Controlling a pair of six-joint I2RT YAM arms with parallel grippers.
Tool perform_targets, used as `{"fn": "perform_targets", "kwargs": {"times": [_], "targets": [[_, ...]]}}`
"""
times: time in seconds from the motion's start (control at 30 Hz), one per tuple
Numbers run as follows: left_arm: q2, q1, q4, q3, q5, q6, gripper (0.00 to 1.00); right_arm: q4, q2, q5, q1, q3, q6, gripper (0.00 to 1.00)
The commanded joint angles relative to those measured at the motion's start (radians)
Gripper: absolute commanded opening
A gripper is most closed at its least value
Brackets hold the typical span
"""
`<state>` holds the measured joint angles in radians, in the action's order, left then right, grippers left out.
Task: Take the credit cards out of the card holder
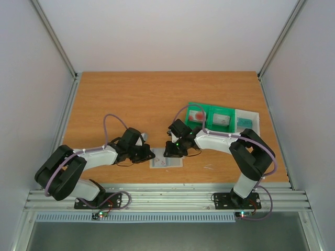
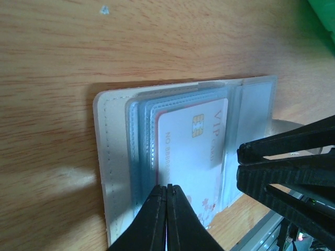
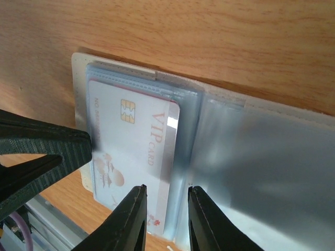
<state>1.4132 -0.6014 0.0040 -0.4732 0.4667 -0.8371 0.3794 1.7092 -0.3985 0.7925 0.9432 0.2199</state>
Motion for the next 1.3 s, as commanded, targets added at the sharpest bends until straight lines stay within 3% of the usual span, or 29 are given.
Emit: {"fn": "perform_targets", "kwargs": {"times": [0.0,0.67,0.9,1.27], "targets": [[0.015,0.002,0.031,0.014,-0.008,0.025,0.03,-0.031,0.027,0.004,0.007,-0.004,0.005,0.24],[0.007,0.002,0.012,0.016,-0.014,0.041,0.03,-0.049,0.056,0.003,0.007,-0.016,0.002,0.18],[0.0,0.002,0.001,0.016,-0.02,0.049,0.07,-0.029,0.059,0.022,0.007,-0.013,0.001,0.12],[-0.014,0.002,-0.033,0.012,-0.028,0.052,0.12,-0.013,-0.016,0.04,0.007,-0.017,0.007,0.1]]}}
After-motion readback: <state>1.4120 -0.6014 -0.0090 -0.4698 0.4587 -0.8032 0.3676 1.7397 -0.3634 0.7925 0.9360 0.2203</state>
